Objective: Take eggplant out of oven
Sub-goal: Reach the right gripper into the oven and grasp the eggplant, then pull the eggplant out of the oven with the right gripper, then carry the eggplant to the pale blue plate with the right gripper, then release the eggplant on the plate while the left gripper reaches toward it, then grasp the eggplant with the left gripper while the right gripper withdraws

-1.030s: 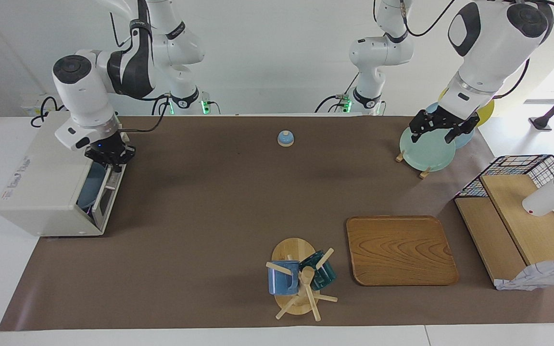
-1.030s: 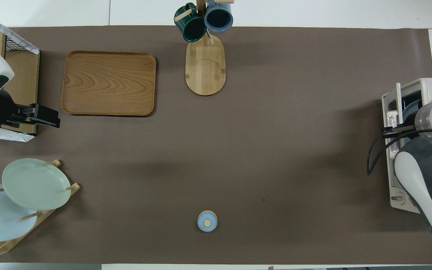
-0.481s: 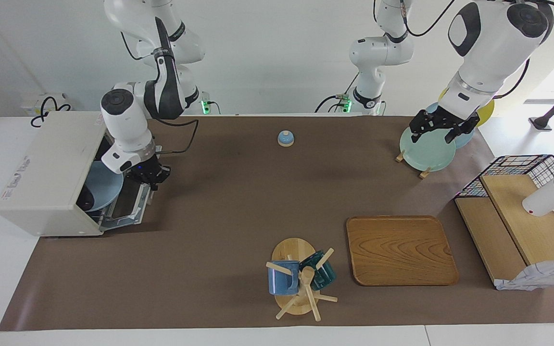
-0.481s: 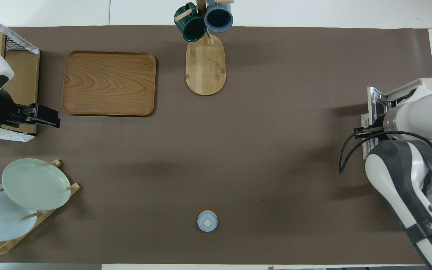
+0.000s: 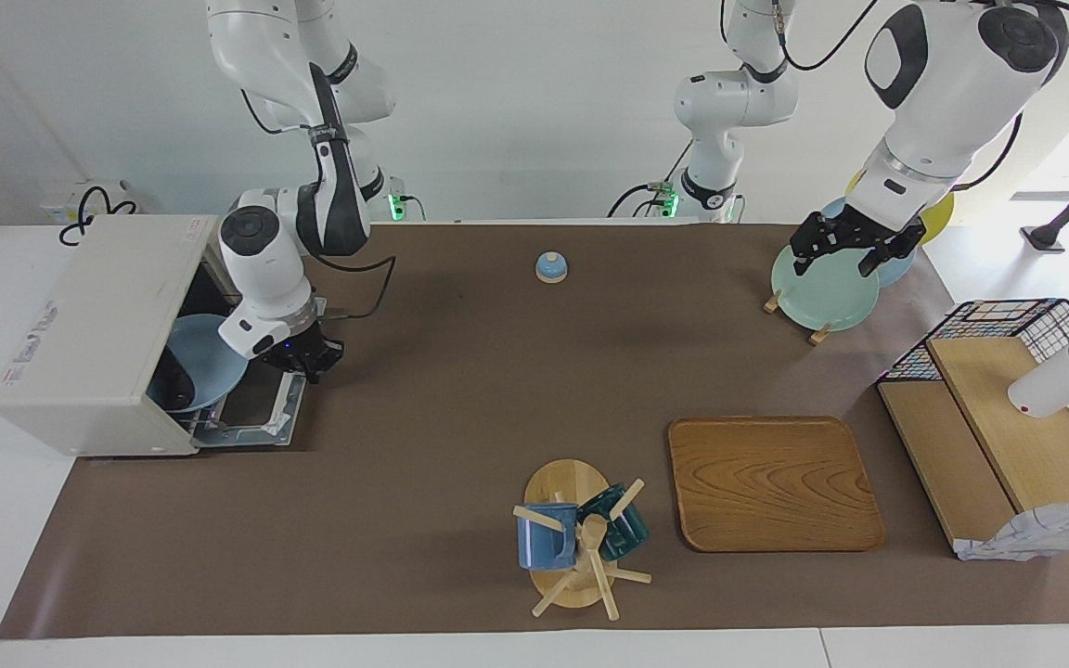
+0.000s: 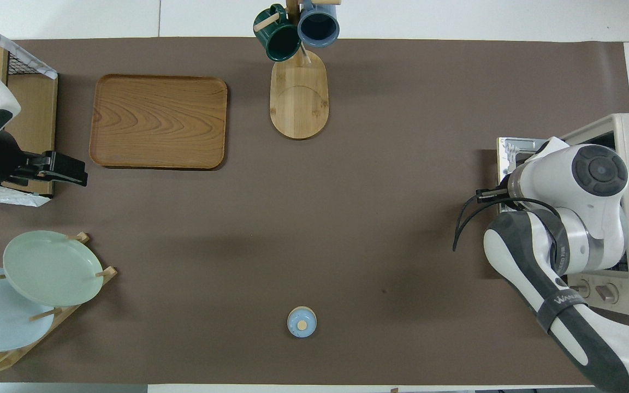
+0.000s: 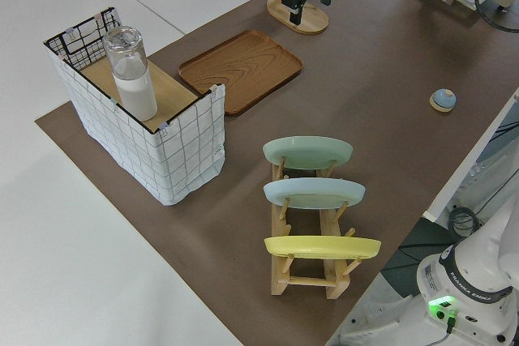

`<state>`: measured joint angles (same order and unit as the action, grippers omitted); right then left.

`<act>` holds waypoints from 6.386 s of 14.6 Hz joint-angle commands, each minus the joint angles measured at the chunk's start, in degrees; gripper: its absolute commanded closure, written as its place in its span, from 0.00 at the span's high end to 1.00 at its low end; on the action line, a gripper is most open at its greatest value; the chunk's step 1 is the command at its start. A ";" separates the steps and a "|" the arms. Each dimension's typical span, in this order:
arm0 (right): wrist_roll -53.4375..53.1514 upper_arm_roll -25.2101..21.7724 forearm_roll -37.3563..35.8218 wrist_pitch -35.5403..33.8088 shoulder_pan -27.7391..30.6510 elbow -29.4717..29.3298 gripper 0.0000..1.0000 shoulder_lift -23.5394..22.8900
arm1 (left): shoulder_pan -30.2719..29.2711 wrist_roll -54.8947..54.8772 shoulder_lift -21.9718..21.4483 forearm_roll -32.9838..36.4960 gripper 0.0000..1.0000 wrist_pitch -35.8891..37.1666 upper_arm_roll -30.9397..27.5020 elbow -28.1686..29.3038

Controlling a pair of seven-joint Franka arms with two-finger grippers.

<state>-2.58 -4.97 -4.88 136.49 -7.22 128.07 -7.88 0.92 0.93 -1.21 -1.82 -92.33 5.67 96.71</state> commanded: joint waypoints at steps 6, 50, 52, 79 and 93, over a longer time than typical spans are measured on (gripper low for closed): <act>-2.78 -1.27 1.98 1.41 -1.39 -1.94 0.00 -1.79 | -0.57 0.39 -0.29 -0.21 1.00 0.48 0.22 -0.21; -46.52 1.19 3.82 -21.90 -37.15 -42.82 0.00 -24.02 | -0.57 0.39 -0.29 -0.21 1.00 0.48 0.22 -0.21; -47.43 1.19 3.82 -20.48 -37.52 -42.29 0.00 -24.38 | -0.57 0.39 -0.29 -0.21 1.00 0.48 0.22 -0.21; -19.12 0.49 -13.66 -21.62 -13.26 -17.24 0.00 -9.44 | 15.49 17.32 3.47 -2.92 1.00 -11.53 0.66 4.80; -13.94 0.49 -17.53 -18.80 -7.19 -9.85 0.00 -7.50 | 35.90 37.83 24.58 -3.11 1.00 -39.94 0.66 4.45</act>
<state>-17.43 -4.94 -20.53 119.52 -14.46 116.74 -17.28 35.41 38.28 22.24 -4.20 -130.79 7.34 102.09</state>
